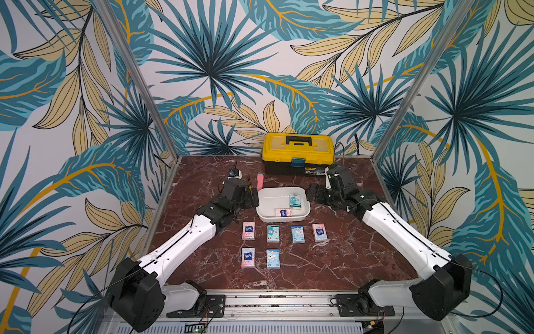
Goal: Take the pocket tissues out of the storage box
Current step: Pick up the pocket tissues from the storage box.
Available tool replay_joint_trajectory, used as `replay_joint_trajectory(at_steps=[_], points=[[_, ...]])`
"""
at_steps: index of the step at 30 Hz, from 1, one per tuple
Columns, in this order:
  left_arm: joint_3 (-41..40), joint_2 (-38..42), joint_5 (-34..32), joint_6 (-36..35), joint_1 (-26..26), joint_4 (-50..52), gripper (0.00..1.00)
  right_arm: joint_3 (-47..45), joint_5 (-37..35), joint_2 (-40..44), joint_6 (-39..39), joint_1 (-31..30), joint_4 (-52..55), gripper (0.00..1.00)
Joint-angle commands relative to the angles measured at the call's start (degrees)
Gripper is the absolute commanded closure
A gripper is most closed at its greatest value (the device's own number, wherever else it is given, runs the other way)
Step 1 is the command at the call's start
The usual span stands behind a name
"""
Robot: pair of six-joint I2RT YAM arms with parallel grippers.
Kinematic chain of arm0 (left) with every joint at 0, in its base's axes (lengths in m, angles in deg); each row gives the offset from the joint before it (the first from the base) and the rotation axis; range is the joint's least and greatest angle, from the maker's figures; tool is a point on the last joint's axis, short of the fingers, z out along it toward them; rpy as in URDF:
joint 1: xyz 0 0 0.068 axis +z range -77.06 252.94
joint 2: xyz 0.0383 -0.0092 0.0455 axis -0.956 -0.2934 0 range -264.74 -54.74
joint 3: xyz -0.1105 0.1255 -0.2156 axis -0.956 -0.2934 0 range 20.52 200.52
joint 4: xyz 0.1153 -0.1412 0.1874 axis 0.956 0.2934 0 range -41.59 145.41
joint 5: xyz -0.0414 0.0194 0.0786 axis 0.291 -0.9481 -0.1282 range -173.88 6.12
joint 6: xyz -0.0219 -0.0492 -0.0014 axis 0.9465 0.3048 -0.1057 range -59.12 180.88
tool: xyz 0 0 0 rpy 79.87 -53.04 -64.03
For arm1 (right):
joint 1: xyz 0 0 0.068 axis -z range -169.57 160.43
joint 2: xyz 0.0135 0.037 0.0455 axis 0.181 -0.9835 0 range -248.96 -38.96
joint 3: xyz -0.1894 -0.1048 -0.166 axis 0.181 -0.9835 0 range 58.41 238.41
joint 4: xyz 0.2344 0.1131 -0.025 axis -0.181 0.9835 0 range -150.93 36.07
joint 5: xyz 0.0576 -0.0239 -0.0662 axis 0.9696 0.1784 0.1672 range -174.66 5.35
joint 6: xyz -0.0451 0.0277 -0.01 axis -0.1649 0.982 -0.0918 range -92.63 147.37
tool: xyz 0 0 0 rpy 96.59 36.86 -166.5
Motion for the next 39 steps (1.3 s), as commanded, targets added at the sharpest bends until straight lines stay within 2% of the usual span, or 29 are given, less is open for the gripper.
replay_joint_trajectory(at_steps=[1,10,23,28,39], points=[[-1.93,-0.66,4.08,-3.94,1.58,-6.42,0.0,2.67,-1.81,-3.54,1.18,-0.77,-0.01,0.01],[-5.03,-1.46,8.71,-8.4,2.6,-14.12,0.0,10.37,-2.83,-14.15,2.73,-1.92,1.41,0.01],[-3.92,-5.49,12.62,-7.62,2.85,-15.51,0.0,25.33,-4.22,-30.86,2.62,-3.79,6.64,0.11],[-3.99,-6.41,13.1,-6.32,2.84,-15.36,0.0,28.12,-5.17,-35.77,4.02,-4.05,8.01,0.15],[-4.26,-6.44,12.8,-5.1,2.8,-14.44,0.0,30.3,-8.86,-42.74,6.99,-4.14,12.51,0.17]])
